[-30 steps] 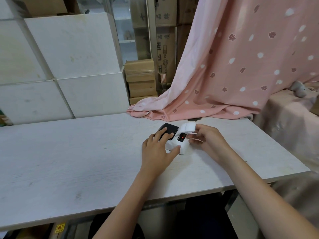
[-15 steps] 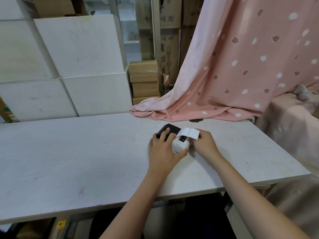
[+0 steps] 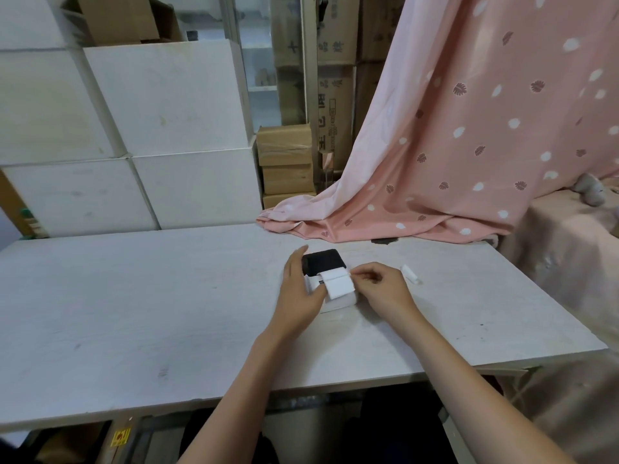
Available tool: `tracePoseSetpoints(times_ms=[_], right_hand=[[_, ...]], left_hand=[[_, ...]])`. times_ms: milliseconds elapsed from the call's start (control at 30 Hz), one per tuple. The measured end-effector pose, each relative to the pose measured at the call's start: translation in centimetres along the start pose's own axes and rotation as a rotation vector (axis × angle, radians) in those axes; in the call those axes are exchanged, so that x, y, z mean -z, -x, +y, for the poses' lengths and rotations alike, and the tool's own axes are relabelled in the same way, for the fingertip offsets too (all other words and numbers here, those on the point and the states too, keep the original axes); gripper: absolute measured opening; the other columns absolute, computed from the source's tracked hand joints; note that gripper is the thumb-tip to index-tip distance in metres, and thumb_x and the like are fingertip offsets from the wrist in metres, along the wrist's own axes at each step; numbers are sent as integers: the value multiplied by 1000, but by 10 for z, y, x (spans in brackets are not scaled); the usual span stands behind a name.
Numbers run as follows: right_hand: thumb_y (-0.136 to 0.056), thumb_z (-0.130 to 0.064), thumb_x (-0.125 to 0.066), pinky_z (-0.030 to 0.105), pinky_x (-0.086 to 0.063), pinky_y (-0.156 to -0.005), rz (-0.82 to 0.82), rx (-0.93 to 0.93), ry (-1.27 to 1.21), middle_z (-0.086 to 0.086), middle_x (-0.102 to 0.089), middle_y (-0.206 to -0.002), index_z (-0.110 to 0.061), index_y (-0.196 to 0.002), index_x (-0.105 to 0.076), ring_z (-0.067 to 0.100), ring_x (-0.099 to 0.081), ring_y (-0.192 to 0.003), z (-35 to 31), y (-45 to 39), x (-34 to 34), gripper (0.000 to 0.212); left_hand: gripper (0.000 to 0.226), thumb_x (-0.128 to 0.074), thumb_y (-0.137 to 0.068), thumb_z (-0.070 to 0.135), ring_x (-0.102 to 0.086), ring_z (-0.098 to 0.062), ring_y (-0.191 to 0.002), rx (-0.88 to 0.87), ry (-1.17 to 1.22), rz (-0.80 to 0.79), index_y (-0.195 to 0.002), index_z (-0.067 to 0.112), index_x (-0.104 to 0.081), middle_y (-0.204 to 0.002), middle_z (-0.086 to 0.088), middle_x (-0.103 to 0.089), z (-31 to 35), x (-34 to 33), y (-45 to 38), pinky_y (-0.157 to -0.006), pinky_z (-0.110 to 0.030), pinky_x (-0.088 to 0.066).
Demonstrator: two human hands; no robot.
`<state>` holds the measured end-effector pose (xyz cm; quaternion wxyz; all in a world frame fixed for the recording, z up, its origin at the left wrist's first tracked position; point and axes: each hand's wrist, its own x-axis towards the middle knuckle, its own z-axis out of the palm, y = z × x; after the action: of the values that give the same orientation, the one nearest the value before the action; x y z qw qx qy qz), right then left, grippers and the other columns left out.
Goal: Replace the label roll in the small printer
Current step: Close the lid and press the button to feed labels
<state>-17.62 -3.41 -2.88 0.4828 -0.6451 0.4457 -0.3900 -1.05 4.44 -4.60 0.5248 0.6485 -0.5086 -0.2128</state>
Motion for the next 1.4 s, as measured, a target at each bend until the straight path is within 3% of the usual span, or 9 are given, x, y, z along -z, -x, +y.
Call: tracePoseSetpoints(times_ms=[133,267,433,533,733,933,1067,1300,1400], right_hand=[[-90,-22,-74,32,-56,-94,-6,-3,9,0,-75,-103,-18,-105,-75,15,-69,-98,1,-1,-6,16],[-100,-19,-57,32,-43,-112,-45,-11,-24,-9,-63,-138,-23,-137,-61,9,-59,-127,-8,-3,-16,37],[-98,-7,-49,25,-49,-100,-135,34,-42,-32,-73,-108,-57,-107,-69,-11,-65,-106,-11,5,-29,55],[-99,-15,-54,20,-47,-98,-156,43,-41,-40,-70,-108,-62,-110,-64,-18,-62,-108,-11,8,-27,50],[-94,-11,-64,16,-44,-99,-181,71,-51,-47,-66,-102,-63,-104,-62,-22,-60,-108,-10,9,-27,53],[-92,-11,-69,16,-44,-100,-167,65,-17,-52,-63,-98,-60,-111,-59,-22,-59,-106,-7,6,-28,54],[-91,-17,-71,18,-44,-101,-162,81,2,-53,-62,-95,-38,-142,-58,-22,-59,-105,-7,6,-29,57],[-91,-21,-70,18,-49,-97,-135,91,33,-48,-65,-97,-37,-144,-57,-17,-63,-105,-6,7,-30,57],[-91,-23,-68,35,-51,-106,-108,88,50,-23,-75,-112,-39,-145,-57,7,-65,-120,-4,7,-32,57]], left_hand=[[74,-55,-81,28,-40,-7,-140,136,127,-55,-151,31,-31,-150,10,-45,-4,18,-6,-113,-25,-33],[63,-49,-81,28,-47,-6,-133,164,85,-46,-144,34,-44,-140,16,-53,1,19,-8,-106,-27,-36],[51,-49,-91,25,-48,-5,-131,114,82,-11,-139,42,-50,-138,20,-55,-3,18,-4,-113,-33,-37],[46,-49,-98,20,-53,-3,-121,70,34,0,-126,57,-47,-122,22,-59,0,16,-2,-104,-27,-41],[46,-52,-97,31,-58,10,-103,81,9,3,-142,38,-50,-94,41,-62,-8,17,-5,-102,-29,-46],[48,-50,-98,34,-51,3,-85,82,-15,6,-145,41,-44,-88,19,-54,-3,14,-4,-91,-29,-43],[50,-45,-95,34,-48,-6,-89,46,-44,-15,-143,46,-43,-95,11,-50,-3,15,-3,-87,-34,-45],[48,-43,-100,28,-61,-21,-86,40,-104,-7,-144,48,-40,-88,-5,-62,0,13,-2,-80,-38,-49],[48,-43,-101,24,-54,-15,-71,22,-119,7,-140,51,-40,-81,-17,-63,2,12,0,-68,-29,-43]])
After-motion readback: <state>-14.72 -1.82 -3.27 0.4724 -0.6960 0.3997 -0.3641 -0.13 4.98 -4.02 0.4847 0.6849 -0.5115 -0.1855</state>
